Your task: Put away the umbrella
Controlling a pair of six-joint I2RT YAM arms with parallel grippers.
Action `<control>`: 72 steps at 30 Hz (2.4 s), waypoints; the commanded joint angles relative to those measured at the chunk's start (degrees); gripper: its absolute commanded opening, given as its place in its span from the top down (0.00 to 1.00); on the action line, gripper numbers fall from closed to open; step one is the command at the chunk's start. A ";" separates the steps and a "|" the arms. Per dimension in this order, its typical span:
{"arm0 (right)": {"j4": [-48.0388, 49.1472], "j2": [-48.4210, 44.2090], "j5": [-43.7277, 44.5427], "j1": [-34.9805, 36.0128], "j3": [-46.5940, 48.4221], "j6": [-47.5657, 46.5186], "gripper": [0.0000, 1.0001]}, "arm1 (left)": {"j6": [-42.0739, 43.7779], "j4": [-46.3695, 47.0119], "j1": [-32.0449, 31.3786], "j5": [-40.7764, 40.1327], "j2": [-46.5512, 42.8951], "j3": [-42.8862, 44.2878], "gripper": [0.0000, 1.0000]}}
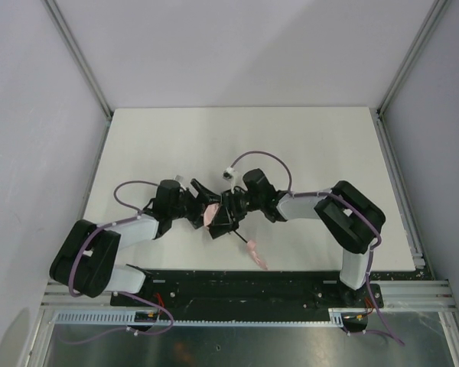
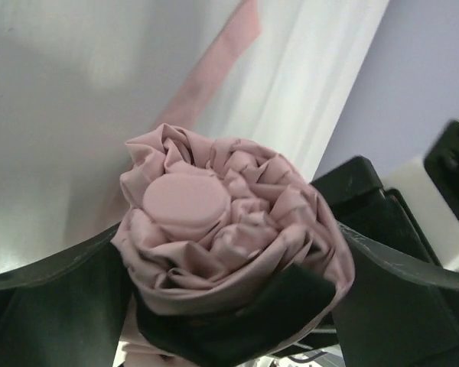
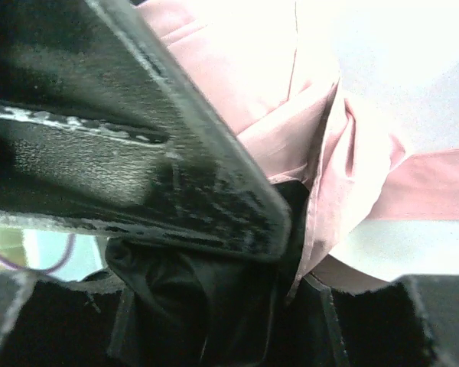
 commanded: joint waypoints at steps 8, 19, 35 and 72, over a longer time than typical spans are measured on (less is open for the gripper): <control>42.70 5.21 -17.86 -4.77 -5.21 33.78 1.00 | 3.12 8.98 1.50 0.59 -4.18 -2.11 0.06; 58.84 9.80 -21.86 -4.82 -7.40 45.48 1.00 | 4.03 13.05 2.71 1.34 -4.13 -1.31 0.43; -5.13 -6.61 4.27 0.33 0.38 -3.37 0.33 | -0.26 13.70 1.33 3.52 -1.38 -2.23 1.00; 9.59 -5.92 -26.75 -2.87 4.30 15.61 1.00 | 1.66 25.12 0.94 4.69 -10.97 -0.36 0.18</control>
